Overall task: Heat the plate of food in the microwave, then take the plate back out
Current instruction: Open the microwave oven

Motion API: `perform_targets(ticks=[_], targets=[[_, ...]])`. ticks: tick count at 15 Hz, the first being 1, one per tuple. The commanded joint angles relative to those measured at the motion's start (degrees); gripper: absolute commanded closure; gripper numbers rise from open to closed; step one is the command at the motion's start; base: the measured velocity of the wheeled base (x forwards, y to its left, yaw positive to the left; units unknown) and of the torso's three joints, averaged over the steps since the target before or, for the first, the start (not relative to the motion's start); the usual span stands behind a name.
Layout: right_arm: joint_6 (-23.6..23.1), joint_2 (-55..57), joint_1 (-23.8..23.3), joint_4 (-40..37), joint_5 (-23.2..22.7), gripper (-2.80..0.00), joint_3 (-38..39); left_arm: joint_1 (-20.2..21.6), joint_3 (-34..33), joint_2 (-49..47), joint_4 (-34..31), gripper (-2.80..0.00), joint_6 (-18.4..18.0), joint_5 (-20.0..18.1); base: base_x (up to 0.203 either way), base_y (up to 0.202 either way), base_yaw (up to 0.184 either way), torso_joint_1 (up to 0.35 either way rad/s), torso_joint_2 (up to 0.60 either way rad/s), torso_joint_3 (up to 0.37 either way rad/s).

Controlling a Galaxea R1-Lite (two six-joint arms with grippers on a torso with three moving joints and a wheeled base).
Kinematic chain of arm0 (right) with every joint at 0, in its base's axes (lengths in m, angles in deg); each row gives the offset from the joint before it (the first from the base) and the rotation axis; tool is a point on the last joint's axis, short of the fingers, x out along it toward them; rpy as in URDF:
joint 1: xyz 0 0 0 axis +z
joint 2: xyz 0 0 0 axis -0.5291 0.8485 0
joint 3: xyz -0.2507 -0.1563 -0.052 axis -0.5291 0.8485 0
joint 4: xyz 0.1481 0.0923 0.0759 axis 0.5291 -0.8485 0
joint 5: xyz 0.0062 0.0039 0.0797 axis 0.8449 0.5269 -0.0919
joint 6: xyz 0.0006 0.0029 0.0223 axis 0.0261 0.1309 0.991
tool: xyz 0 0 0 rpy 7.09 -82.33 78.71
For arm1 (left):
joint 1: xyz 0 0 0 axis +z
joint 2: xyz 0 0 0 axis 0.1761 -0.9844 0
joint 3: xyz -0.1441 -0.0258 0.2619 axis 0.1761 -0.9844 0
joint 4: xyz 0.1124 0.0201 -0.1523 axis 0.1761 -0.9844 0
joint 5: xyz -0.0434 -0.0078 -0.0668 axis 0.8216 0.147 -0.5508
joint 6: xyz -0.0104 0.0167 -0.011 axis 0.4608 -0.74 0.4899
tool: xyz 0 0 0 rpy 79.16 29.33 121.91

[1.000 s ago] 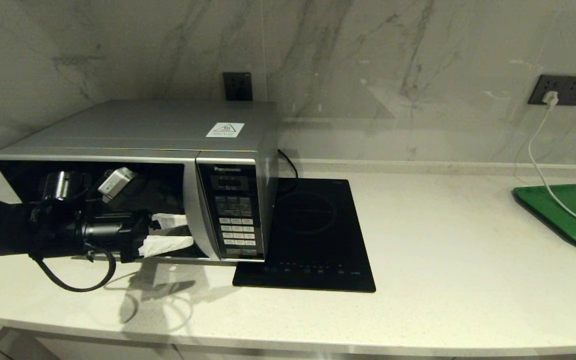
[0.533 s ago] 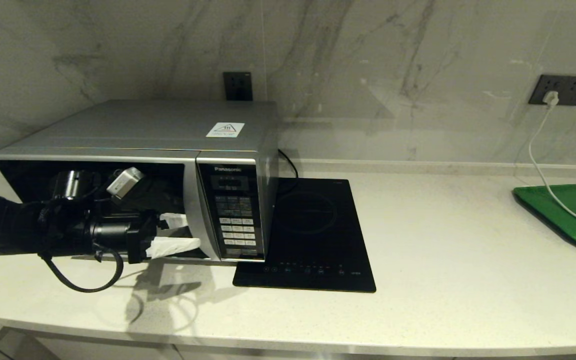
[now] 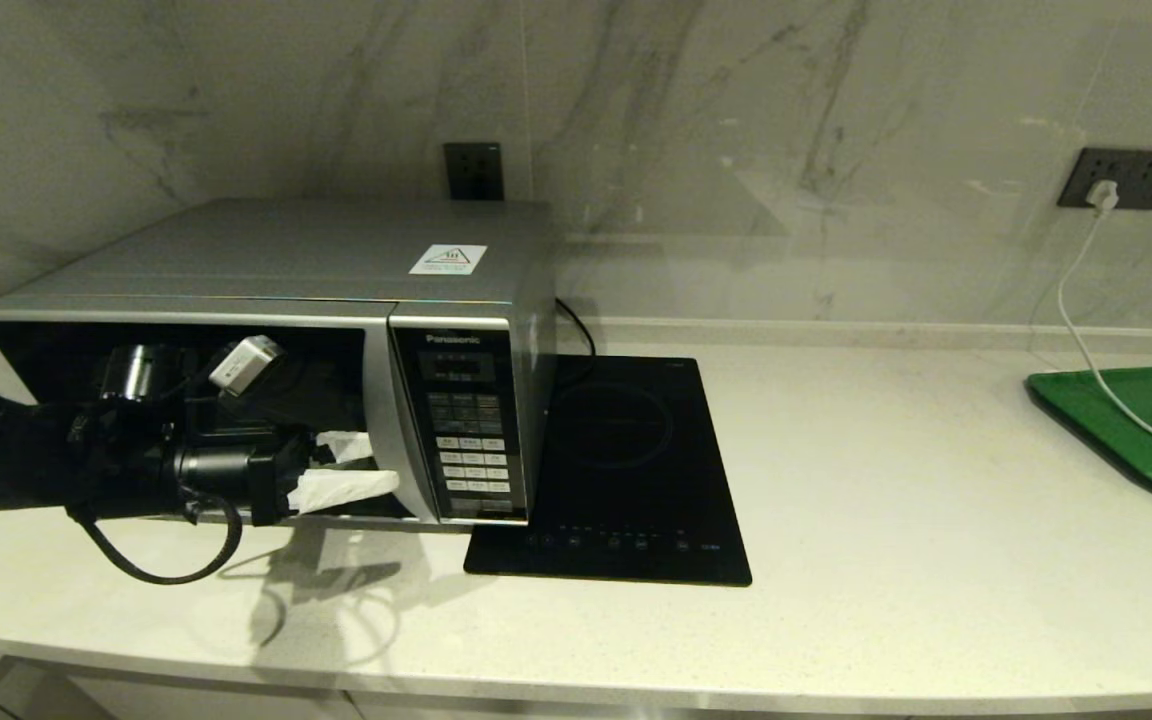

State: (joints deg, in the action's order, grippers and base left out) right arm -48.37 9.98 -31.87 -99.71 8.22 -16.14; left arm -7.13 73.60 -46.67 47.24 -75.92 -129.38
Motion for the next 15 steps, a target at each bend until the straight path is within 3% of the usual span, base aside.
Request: perform_targets(ticks=[1,5,7,10,14,15], targets=[[0.0,0.0,0.0,-0.1,0.0,0.00,0.0,1.5,-0.4,1.9,-4.9,-2.80,0.8,-0.5,0.000,0.000,0.000,0.000,0.00,0.000],[0.0,0.0,0.0,-0.1,0.0,0.00,0.1,6.1,-2.7,3.3,-8.3,-2.80,0.4,0.0,0.000,0.000,0.000,0.000,0.00,0.000],[0.0,0.0,0.0,-0.1,0.0,0.00,0.1,7.1,-2.9,3.0,-8.3,-2.80,0.4,3.5,0.000,0.000,0.000,0.000,0.00,0.000],[0.0,0.0,0.0,-0.1,0.0,0.00,0.0,10.0,-3.5,3.4,-8.2,-2.80,0.3,4.8,0.000,0.000,0.000,0.000,0.00,0.000],[0.0,0.0,0.0,-0.1,0.0,0.00,0.0,18.3,-6.3,7.9,-8.5,-2.80,0.3,6.2,0.000,0.000,0.000,0.000,0.00,0.000],[0.0,0.0,0.1,-0.1,0.0,0.00,0.0,20.5,-7.8,10.3,-8.5,-0.84,0.3,6.0,0.000,0.000,0.000,0.000,0.00,0.000]])
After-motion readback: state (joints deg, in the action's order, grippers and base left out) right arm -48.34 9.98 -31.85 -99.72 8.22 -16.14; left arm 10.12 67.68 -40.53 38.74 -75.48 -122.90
